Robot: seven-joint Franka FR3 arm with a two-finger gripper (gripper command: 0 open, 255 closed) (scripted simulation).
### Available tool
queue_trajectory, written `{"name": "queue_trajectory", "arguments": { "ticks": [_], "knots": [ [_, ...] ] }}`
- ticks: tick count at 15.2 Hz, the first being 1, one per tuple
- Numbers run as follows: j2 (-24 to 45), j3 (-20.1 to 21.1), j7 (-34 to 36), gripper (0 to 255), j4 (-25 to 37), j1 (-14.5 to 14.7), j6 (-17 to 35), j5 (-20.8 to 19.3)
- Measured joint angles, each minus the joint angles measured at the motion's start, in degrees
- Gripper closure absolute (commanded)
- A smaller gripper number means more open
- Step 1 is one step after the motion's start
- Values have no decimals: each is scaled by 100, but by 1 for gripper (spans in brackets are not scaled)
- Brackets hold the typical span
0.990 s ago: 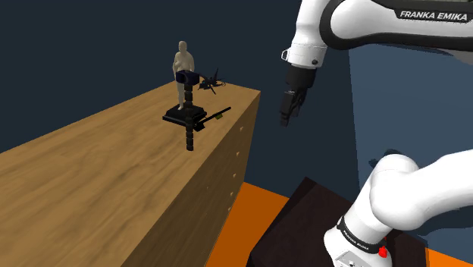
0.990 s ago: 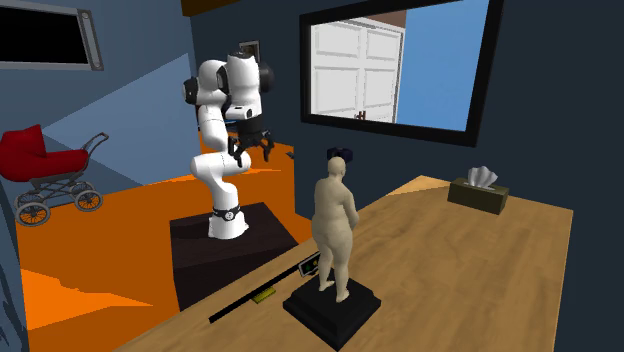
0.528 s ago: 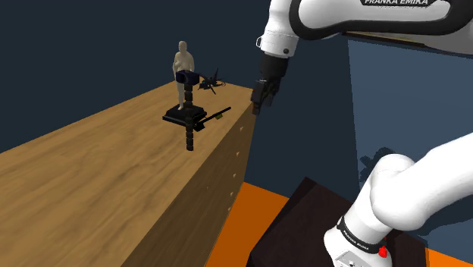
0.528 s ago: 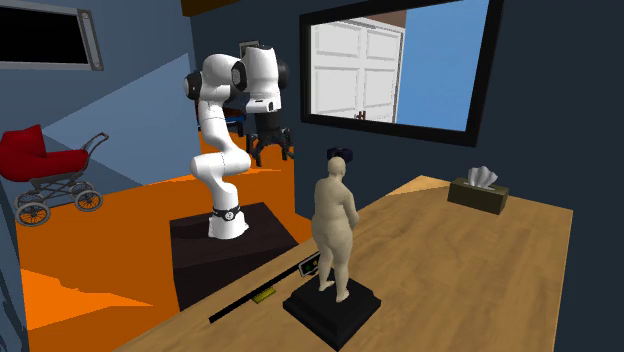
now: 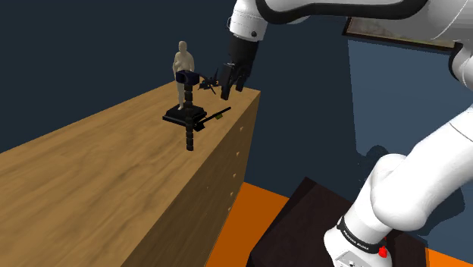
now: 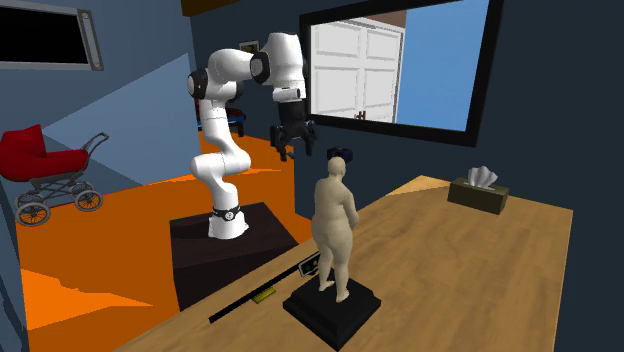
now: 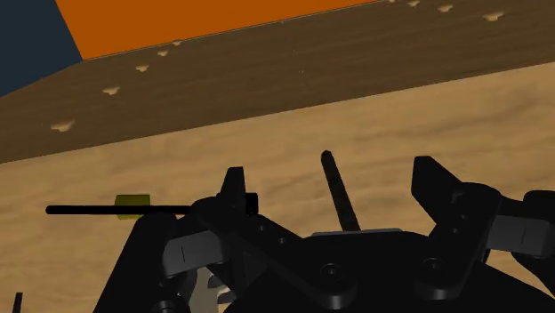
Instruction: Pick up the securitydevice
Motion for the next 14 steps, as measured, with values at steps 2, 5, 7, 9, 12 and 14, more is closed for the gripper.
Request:
{"name": "queue_trajectory", "arguments": {
  "ticks": [2,5,7,9,12,14],
  "knots": [
    [367,98,67,0,472,31,29,-105],
    [896,223,138,0,1210,83,11,-287],
    [1224,308,200,0,1622,139,51,-427],
    [1643,371,239,0,2260,191,-77,-583],
    [1675,400,283,0,2137,223,114,-618],
    [1632,398,285,0,1947,221,265,-609]
  ]
}}
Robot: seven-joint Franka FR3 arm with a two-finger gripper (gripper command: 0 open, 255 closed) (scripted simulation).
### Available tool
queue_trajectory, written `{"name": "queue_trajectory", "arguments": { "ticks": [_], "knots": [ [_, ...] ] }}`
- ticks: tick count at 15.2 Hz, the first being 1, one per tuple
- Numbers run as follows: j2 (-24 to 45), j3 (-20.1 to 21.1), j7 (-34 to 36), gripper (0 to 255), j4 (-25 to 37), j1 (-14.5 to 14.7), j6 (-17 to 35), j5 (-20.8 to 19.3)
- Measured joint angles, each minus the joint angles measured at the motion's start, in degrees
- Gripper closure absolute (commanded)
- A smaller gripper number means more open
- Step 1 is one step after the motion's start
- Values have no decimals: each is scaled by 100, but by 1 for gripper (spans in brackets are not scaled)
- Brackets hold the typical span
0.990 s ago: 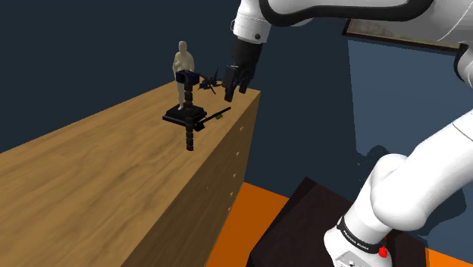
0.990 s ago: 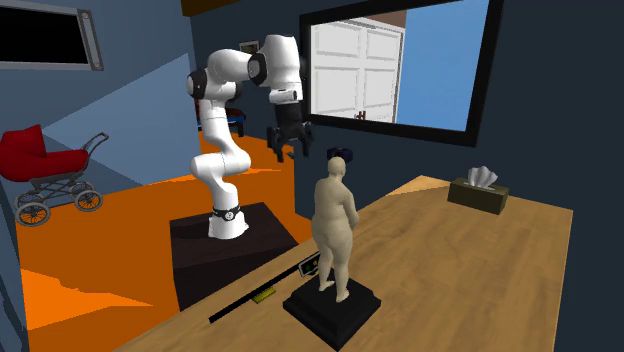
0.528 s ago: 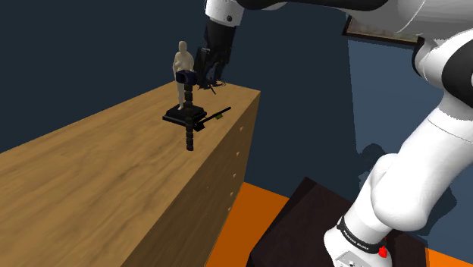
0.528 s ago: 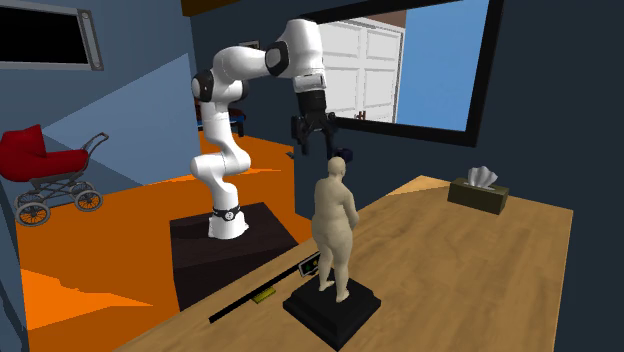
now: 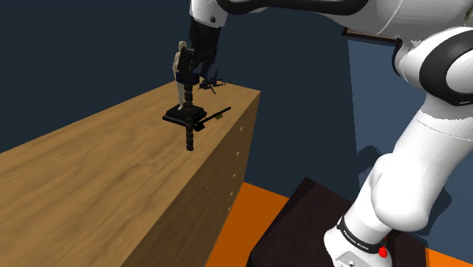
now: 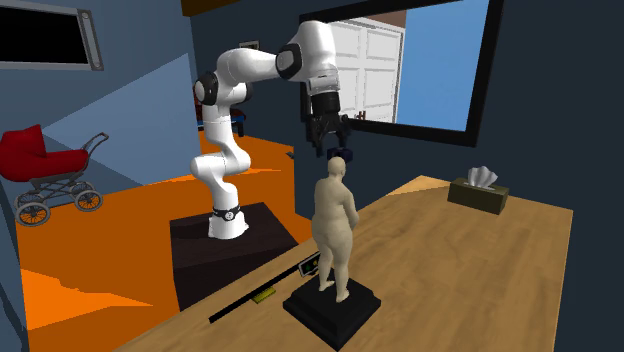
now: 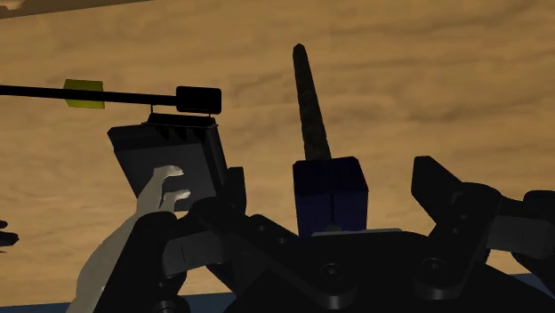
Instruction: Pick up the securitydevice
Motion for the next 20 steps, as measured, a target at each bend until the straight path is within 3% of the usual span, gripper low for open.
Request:
{"name": "queue_trajectory", "arguments": {
  "ticks": [3,4,14,20],
  "knots": [
    [-47,-10,-10,0,-292,-11,246,14],
    [-55,-10,-9,255,-321,-11,270,16],
    [-68,-8,-10,255,-349,-10,299,22],
    [27,0,-7,255,140,-1,-110,-6]
  ]
}}
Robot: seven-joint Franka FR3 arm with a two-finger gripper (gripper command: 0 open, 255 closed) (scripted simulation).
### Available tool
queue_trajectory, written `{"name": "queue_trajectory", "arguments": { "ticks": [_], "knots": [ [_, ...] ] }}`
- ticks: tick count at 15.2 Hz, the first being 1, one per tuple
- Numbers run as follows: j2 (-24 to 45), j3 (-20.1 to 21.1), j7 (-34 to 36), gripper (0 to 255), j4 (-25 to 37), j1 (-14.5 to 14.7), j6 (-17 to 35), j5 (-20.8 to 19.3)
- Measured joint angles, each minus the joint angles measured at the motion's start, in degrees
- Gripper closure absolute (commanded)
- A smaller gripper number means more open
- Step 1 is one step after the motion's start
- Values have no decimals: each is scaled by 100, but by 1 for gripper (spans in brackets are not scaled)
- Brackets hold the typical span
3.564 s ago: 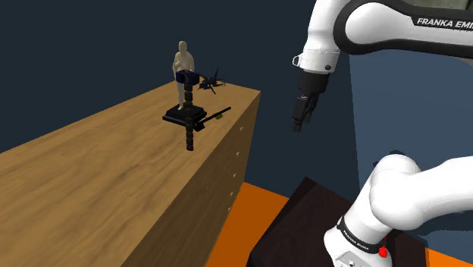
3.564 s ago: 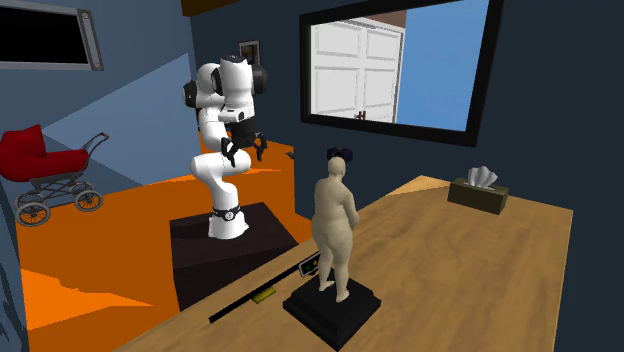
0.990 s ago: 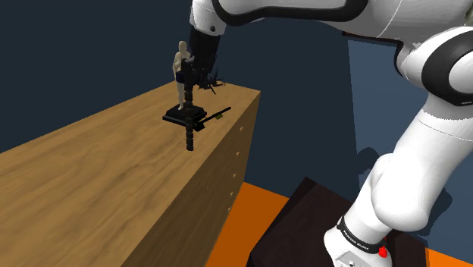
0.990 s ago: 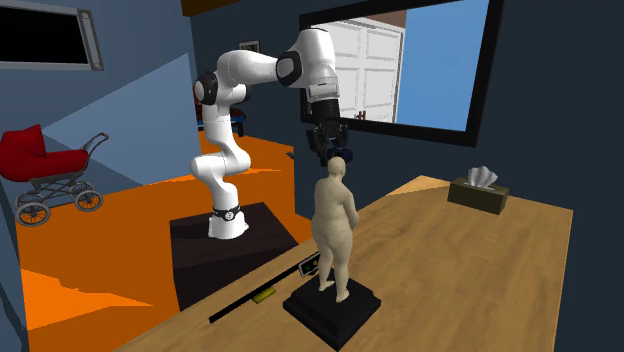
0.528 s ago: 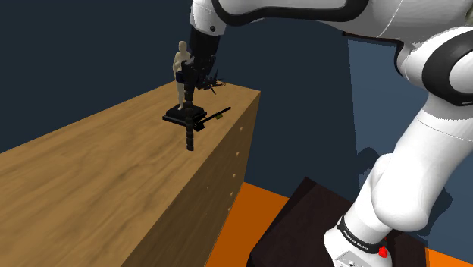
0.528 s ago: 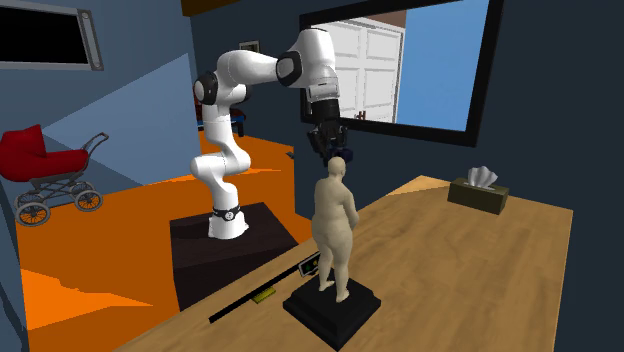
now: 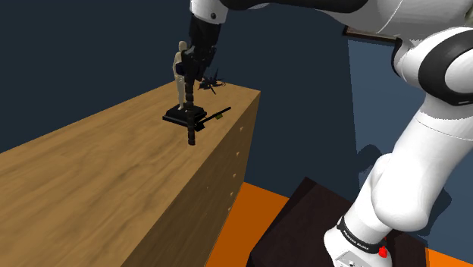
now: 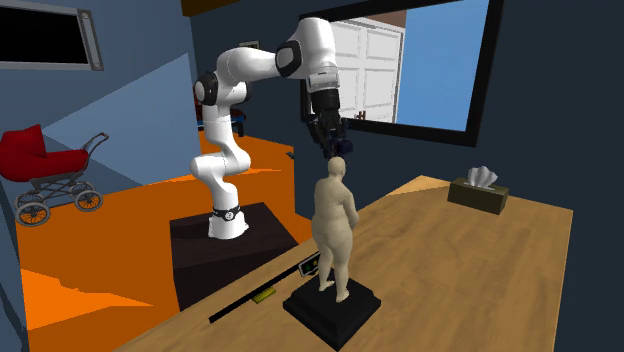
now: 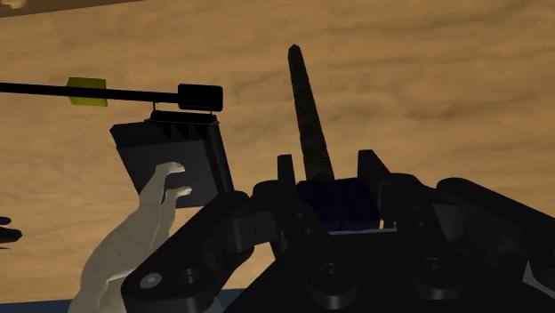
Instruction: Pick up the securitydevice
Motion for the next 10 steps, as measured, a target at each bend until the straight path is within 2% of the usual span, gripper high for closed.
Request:
{"name": "queue_trajectory", "arguments": {
  "ticks": [10],
  "knots": [
    [369,35,25,255,1229,53,-874,-108]
  ]
}}
